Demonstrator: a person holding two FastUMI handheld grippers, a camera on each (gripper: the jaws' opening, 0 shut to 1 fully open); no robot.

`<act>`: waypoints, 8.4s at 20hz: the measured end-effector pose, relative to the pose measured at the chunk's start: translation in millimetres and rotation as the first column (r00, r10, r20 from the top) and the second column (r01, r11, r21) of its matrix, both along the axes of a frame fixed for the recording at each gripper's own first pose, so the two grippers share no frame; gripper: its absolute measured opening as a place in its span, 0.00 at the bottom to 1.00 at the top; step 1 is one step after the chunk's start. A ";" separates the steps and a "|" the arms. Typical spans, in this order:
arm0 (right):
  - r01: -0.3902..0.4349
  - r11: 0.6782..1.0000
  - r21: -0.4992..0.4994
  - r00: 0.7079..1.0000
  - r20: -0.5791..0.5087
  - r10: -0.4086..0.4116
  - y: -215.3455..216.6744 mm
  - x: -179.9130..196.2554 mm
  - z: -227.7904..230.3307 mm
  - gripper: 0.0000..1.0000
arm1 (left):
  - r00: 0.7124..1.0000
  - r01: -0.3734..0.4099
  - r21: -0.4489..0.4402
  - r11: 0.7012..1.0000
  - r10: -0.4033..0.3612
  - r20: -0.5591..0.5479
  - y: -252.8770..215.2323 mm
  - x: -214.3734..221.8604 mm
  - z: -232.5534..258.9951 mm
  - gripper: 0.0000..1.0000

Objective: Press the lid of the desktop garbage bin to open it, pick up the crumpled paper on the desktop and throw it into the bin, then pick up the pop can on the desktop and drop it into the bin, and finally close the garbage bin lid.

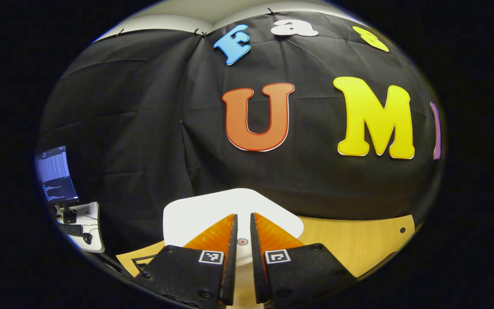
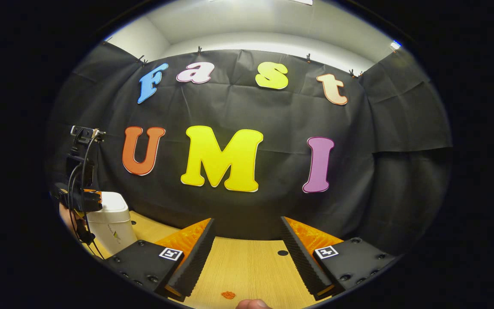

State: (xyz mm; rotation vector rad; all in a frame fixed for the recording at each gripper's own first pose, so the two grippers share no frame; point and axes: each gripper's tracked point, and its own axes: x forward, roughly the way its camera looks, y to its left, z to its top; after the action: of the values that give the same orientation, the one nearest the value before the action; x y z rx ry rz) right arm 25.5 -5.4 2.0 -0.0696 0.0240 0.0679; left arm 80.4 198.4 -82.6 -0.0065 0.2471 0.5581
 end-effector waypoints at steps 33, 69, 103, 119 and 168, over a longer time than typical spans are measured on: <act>0.022 0.998 0.065 1.000 -0.005 -0.022 -7.6 -8.4 -5.7 0.95 | 0.962 0.243 0.073 0.967 -0.250 0.106 -75.5 -12.2 83.4 0.48; -0.131 0.991 0.017 0.818 -0.563 0.117 6.8 2.3 -330.3 0.96 | 0.826 0.540 0.047 0.840 -0.540 0.159 -193.5 -112.3 72.6 0.96; -0.006 0.999 0.042 0.700 -0.713 0.034 21.6 15.1 -375.3 0.16 | 0.870 0.486 0.008 0.874 -0.485 0.090 -132.5 -110.6 51.3 0.97; -0.313 0.929 0.195 0.871 -0.331 0.363 160.0 73.7 -103.4 0.16 | 0.870 0.478 0.035 0.878 -0.479 0.117 -109.9 -118.8 47.7 0.96; -0.664 0.720 0.202 0.682 -0.230 0.694 390.4 26.0 -35.9 0.64 | 0.915 0.390 -0.021 0.921 -0.385 0.121 -23.9 -159.6 21.6 0.97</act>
State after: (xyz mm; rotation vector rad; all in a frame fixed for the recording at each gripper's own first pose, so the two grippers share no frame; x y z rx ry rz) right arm 51.4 385.0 -34.0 0.0410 0.2949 0.8420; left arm -79.1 174.5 -61.0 -0.0321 0.1423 0.1543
